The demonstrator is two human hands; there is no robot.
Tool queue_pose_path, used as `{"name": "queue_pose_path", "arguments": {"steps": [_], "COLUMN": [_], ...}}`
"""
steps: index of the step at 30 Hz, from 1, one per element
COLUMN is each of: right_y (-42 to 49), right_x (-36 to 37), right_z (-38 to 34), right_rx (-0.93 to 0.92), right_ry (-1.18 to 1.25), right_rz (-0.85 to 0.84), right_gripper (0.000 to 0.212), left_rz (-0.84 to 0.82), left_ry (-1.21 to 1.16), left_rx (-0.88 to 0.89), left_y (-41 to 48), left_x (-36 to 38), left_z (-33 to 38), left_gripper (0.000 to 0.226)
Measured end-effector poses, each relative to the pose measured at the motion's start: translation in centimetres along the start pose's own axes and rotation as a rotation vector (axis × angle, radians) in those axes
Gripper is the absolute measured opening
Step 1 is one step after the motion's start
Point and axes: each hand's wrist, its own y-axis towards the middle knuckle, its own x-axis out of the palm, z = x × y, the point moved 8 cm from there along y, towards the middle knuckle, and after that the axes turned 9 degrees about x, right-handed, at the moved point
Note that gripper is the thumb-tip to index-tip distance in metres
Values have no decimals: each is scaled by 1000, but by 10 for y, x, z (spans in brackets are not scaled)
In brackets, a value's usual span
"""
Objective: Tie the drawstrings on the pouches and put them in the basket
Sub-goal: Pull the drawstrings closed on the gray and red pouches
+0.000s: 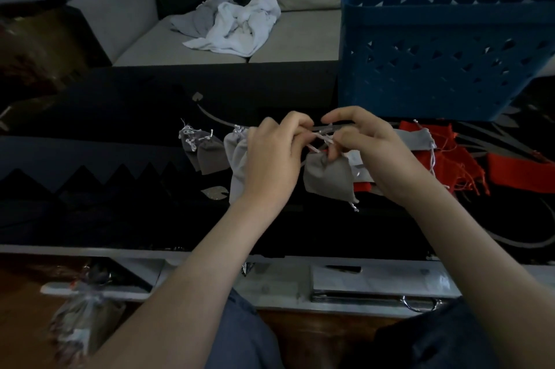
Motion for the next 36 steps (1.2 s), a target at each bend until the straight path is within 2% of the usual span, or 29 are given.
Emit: {"name": "queue_pose_path", "arguments": {"steps": [2,7,15,21,26,32,36], "right_y": [0,-1,-1,-2,0,2,5], "right_x": [2,3,-7,-12,-20,-35,-42], "right_z": [0,7,7,8,10,9,10], "right_rx": [17,67,51,40,26,-14,-7], "right_ry": [4,-20,-41,64,300,831,874], "right_rz": [-19,4,124,166,276,259,253], "right_gripper": [26,21,11,12,15,27,32], "left_rz": [4,17,124,45,17,-13,-29], "left_ry": [53,-17,1,-44,-39,31,76], "left_rx": [20,68,189,164,57,-26,-59], "left_y": [0,-1,-2,-3,-2,-3,0], "left_x": [0,-3,-10,-3,-1,1,-5], "left_z": [5,20,38,36,21,1,-4], "left_gripper": [22,35,21,28,19,22,18]}}
